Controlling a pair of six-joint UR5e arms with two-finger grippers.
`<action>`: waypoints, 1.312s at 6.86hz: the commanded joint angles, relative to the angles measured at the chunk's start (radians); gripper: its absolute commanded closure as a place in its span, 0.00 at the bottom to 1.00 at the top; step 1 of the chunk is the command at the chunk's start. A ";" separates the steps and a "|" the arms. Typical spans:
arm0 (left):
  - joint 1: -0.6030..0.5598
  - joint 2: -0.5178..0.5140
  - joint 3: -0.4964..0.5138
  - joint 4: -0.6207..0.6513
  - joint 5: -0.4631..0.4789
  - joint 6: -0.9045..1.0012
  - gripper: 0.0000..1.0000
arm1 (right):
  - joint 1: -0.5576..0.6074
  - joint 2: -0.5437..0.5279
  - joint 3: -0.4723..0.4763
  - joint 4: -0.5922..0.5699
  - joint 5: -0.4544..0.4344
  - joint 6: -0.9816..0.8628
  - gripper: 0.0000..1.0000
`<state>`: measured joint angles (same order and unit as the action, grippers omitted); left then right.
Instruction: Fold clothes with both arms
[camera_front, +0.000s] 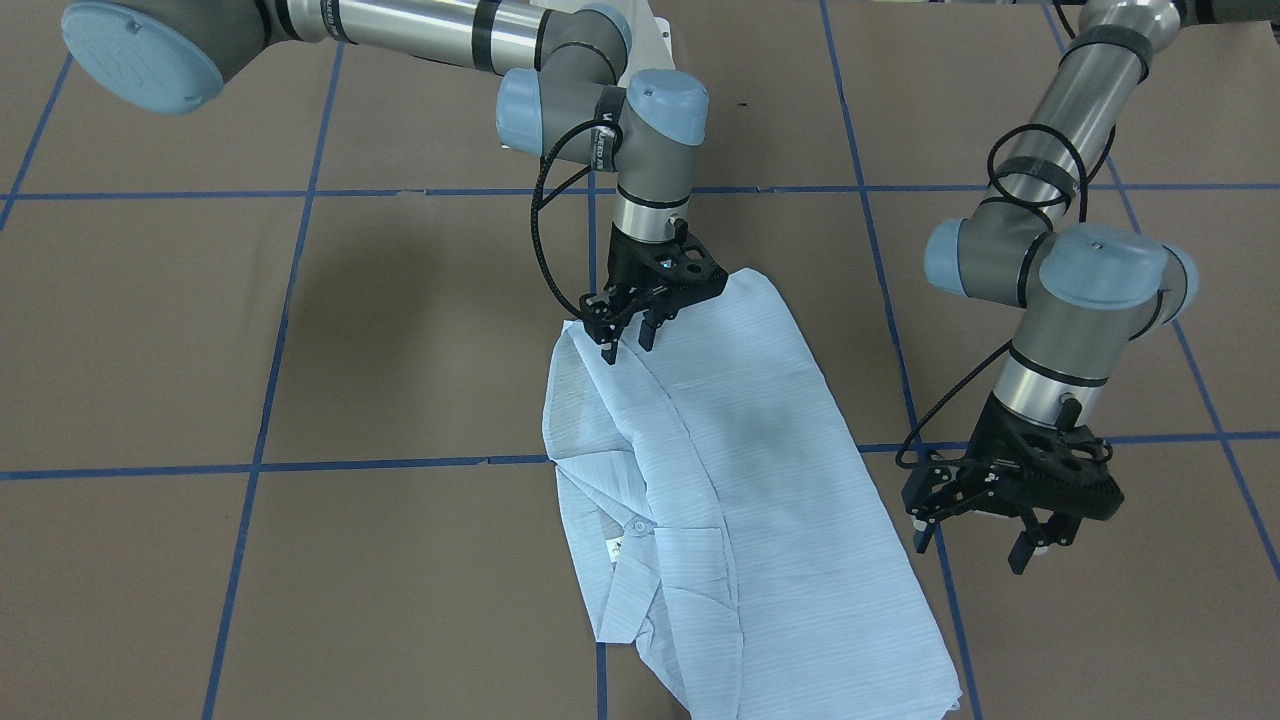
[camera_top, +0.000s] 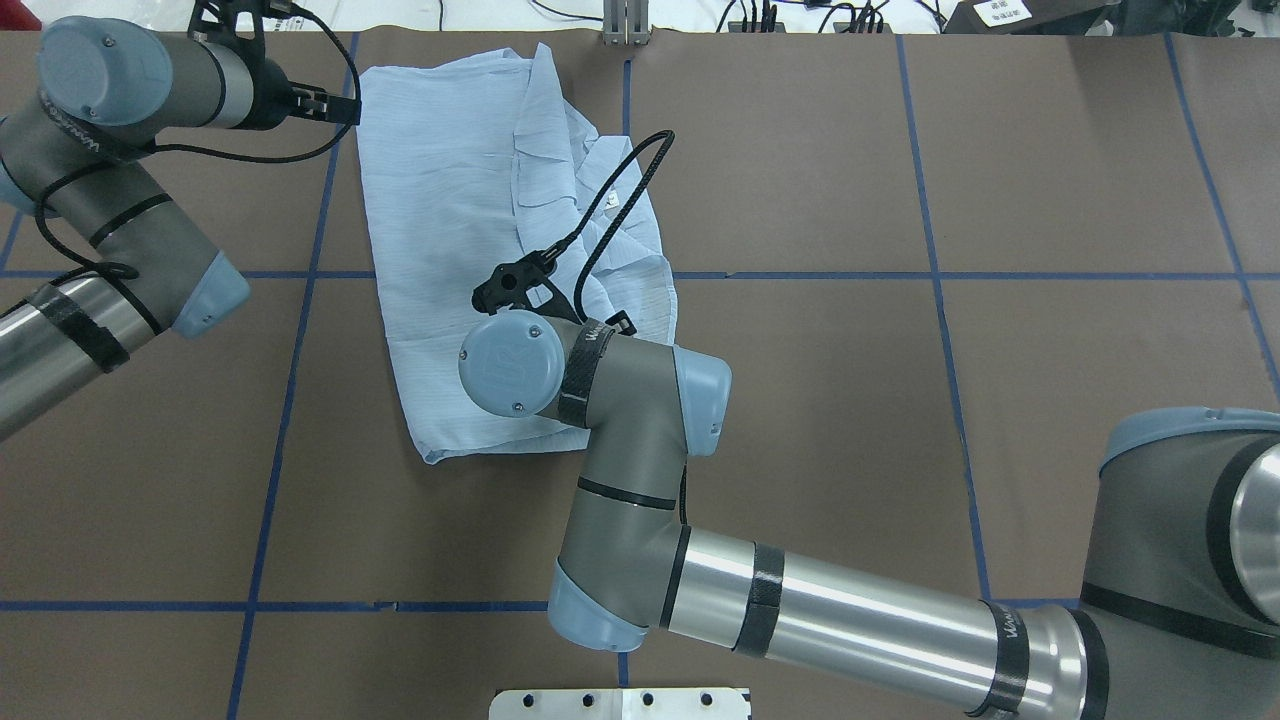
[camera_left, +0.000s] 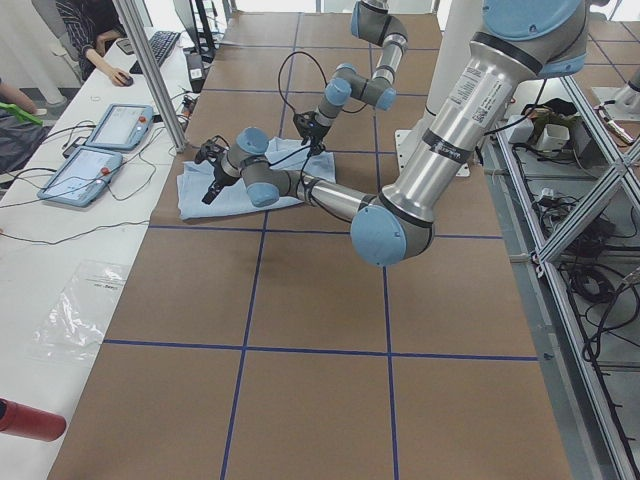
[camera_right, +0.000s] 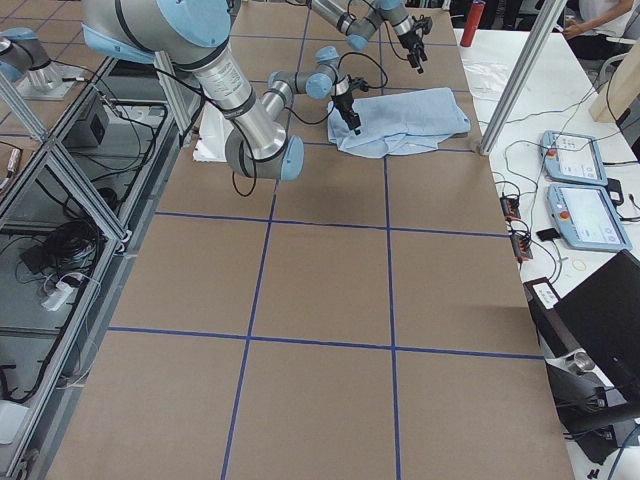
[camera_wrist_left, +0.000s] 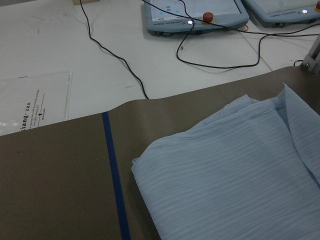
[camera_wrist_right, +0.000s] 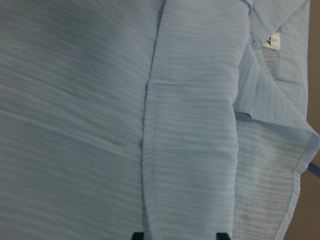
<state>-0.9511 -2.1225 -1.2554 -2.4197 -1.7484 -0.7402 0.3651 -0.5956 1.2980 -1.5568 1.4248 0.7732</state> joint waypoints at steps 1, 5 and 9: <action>0.000 0.009 -0.001 0.001 0.001 -0.001 0.00 | -0.002 -0.001 -0.014 -0.002 0.026 -0.012 0.47; 0.000 0.009 -0.001 -0.001 0.001 -0.001 0.00 | 0.005 0.002 -0.008 -0.014 0.037 -0.011 1.00; 0.008 0.009 -0.009 -0.002 0.000 -0.002 0.00 | 0.093 -0.071 0.071 -0.025 0.064 0.003 1.00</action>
<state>-0.9458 -2.1148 -1.2601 -2.4211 -1.7487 -0.7420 0.4262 -0.6208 1.3189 -1.5809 1.4733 0.7744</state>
